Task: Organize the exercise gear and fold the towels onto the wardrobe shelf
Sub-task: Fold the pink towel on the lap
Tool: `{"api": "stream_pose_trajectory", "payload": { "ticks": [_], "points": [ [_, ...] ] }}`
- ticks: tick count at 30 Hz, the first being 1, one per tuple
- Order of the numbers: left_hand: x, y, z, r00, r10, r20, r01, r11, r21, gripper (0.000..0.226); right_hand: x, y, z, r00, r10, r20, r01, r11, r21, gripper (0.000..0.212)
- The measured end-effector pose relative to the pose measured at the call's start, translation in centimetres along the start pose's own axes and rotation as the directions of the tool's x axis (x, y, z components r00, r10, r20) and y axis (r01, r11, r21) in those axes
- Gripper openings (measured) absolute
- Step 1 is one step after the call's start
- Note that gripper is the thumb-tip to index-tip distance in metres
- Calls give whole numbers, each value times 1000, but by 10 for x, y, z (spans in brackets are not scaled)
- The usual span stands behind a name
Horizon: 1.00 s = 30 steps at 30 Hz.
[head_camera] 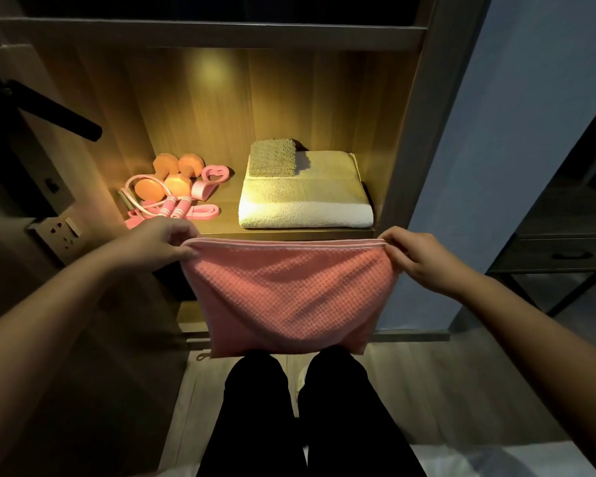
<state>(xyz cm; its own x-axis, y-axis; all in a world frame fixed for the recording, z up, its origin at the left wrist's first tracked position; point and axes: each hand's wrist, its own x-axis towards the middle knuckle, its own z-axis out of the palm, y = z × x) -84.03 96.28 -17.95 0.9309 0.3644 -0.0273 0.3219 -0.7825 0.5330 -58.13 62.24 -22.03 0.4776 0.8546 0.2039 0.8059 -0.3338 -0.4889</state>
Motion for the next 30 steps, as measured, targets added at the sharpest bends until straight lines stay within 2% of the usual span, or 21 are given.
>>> {"api": "stream_pose_trajectory", "payload": {
  "ticks": [3, 5, 6, 8, 10, 12, 13, 15, 17, 18, 20, 23, 25, 27, 30],
  "points": [
    [-1, -4, 4, 1000, -15, 19, 15, 999, -37, 12, 1, 3, 2, 997, 58, -47, -59, 998, -15, 13],
    [-1, -5, 5, 1000, -20, 17, 22, 995, -99, 8, 3, 1, 6, 992, 82, -99, -75, 995, 72, 20],
    [0, -5, 5, 999, -31, 39, 36, 989, -143, 11, 5, -2, 9, 987, 96, -128, -75, 984, 159, 23],
    [1, -5, 5, 990, -74, 120, 107, 949, -296, 39, 12, -9, 16, 966, 160, -201, -72, 918, 389, 28],
    [2, -7, 6, 976, -153, 157, 213, 831, -513, 59, 22, -13, 19, 910, 304, -281, -92, 811, 578, 33],
    [6, -8, 12, 967, -217, 130, 244, 657, -713, 44, 31, -13, 21, 839, 425, -338, -120, 752, 648, 36],
    [10, -7, 17, 963, -256, 80, 222, 596, -772, 34, 35, -13, 22, 827, 433, -358, -116, 755, 645, 33],
    [19, -4, 28, 924, -369, -101, 156, 604, -781, 23, 42, -13, 23, 840, 395, -373, -97, 784, 613, 26],
    [27, 4, 34, 832, -480, -277, 142, 667, -731, 25, 51, -13, 23, 826, 406, -391, -114, 799, 590, 24],
    [31, 6, 36, 805, -505, -310, 149, 679, -719, 26, 55, -12, 22, 811, 432, -396, -140, 799, 584, 23],
    [39, 9, 38, 807, -508, -302, 141, 663, -736, 28, 62, -7, 17, 800, 468, -375, -208, 803, 558, 22],
    [48, 8, 33, 804, -507, -310, 101, 631, -769, 21, 66, 0, 7, 841, 486, -240, -298, 784, 544, 23],
    [49, 6, 30, 799, -498, -337, 105, 668, -737, 19, 62, 4, 3, 882, 453, -133, -298, 752, 588, 25],
    [47, -1, 31, 804, -492, -333, 133, 695, -707, 22, 54, 7, 3, 900, 425, -99, -270, 720, 639, 22],
    [40, -7, 41, 844, -461, -274, 154, 697, -700, 35, 44, 4, 12, 916, 390, -95, -275, 783, 558, 24]
  ]
}}
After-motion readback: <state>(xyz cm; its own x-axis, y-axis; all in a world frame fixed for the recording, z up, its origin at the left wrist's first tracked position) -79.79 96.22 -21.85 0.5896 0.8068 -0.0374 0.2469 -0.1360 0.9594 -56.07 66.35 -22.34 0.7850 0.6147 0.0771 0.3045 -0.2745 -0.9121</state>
